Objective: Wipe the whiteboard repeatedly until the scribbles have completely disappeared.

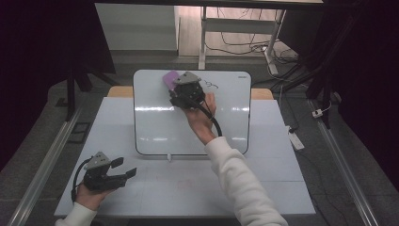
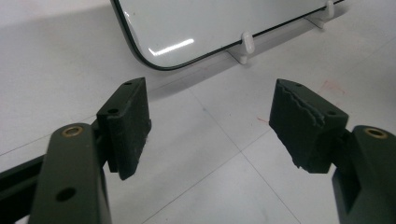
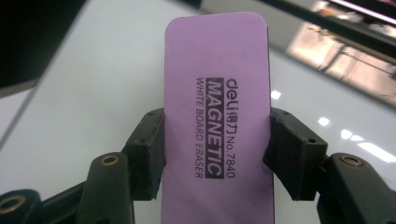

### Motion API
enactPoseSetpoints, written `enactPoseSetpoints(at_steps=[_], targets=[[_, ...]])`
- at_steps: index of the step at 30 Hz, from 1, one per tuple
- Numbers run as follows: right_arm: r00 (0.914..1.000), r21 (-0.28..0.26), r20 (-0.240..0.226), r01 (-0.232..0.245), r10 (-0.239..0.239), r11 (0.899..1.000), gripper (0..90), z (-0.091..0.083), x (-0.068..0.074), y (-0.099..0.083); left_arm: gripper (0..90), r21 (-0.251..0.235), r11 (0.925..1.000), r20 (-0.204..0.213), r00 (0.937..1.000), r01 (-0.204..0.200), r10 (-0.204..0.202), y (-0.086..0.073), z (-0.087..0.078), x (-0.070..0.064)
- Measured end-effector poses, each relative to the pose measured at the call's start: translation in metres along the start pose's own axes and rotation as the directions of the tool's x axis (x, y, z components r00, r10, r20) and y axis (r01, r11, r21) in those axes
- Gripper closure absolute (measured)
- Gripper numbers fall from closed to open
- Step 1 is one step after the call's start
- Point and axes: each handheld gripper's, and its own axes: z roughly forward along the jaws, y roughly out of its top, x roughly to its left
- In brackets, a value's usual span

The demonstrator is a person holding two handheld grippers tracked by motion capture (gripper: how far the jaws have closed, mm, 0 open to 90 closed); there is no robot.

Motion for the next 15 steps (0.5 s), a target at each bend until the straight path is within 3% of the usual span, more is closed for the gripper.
enactPoseSetpoints(at_steps=[5,8,12,15], targets=[[0.9940,0.048,-0.100,0.049,-0.044,0.998,41.3,0.004,0.025,-0.007,29.5,0.004,1.0000,0.002,1.0000,0.000,0.000,0.000,0.001,0.000],[0.9920,0.058,-0.119,0.049,-0.042,0.997,41.2,0.001,0.024,-0.010,29.5,0.005,1.0000,0.002,1.0000,-0.003,0.003,0.000,0.001,0.000],[0.9990,0.052,-0.033,0.033,-0.031,0.998,41.2,-0.006,0.006,-0.010,29.5,-0.001,1.0000,-0.001,1.0000,-0.001,0.001,0.000,0.000,0.000],[0.9987,0.044,0.048,0.016,-0.018,0.999,41.2,-0.013,-0.013,-0.007,29.4,0.003,1.0000,0.002,1.0000,-0.003,0.003,0.000,0.000,0.000]])
